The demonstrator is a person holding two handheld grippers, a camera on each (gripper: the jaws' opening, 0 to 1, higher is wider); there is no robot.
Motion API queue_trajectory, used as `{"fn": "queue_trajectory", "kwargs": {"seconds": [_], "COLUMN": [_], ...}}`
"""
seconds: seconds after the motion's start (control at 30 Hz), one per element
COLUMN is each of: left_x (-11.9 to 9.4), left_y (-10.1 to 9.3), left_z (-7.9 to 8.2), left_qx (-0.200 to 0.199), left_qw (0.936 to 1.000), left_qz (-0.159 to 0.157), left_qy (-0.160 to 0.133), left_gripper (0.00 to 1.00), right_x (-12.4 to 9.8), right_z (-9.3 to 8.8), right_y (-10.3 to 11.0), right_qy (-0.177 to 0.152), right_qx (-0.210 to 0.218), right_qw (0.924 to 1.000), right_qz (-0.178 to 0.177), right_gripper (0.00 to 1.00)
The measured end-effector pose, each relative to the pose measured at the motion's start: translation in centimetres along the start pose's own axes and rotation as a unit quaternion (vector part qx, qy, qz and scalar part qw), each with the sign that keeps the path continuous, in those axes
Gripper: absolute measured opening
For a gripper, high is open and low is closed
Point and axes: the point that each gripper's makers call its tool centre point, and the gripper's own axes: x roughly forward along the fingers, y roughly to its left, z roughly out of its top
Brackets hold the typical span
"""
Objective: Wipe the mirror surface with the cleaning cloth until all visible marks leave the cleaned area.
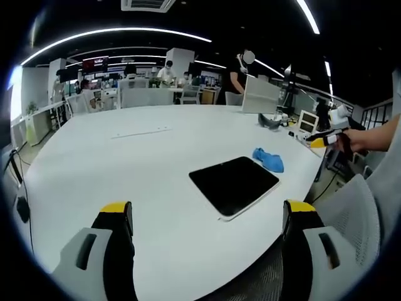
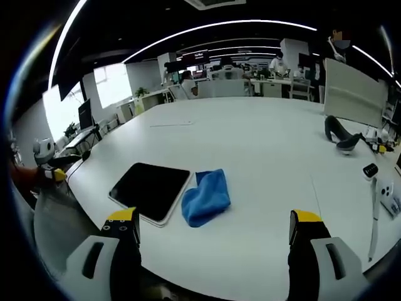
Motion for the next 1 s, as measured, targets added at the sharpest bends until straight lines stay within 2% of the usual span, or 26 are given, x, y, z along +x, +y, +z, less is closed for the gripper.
{"fn": "queue_trajectory", "kwargs": {"seconds": [0.2,0.33,0.4,0.57,0.73,0.9,1.0], "left_x": [0.1,0.1,0.2,0.0,0.0,-0.1,0.0], "left_y": [0.0,-0.1,-0.1,-0.2,-0.2,-0.2,-0.1], "left_z": [0.0,0.1,-0.1,0.4,0.2,0.3,0.2], "left_qx": [0.000,-0.001,-0.002,0.001,0.002,-0.001,-0.001], "left_qw": [1.0000,1.0000,1.0000,0.9999,1.0000,1.0000,1.0000], "left_qz": [-0.002,-0.004,-0.002,-0.007,-0.008,-0.007,-0.006], "left_qy": [0.001,-0.002,0.007,-0.007,-0.003,-0.006,-0.006], "left_gripper": [0.99,0.99,0.99,0.99,0.99,0.99,0.99], "right_x": [0.1,0.5,0.6,1.2,1.8,3.0,3.8], "right_z": [0.7,0.7,0.9,2.1,4.1,6.0,6.2], "right_y": [-0.2,0.3,0.8,0.7,0.9,0.6,0.8], "right_qy": [-0.009,0.006,0.015,0.022,0.019,0.024,0.035], "right_qx": [0.008,0.013,0.006,0.006,0.013,-0.005,-0.011], "right_qw": [0.9999,0.9999,0.9999,0.9997,0.9997,0.9997,0.9992], "right_qz": [-0.005,-0.002,0.002,0.002,0.007,0.005,0.014], "right_gripper": [0.98,0.98,0.98,0.98,0.98,0.98,0.98]}}
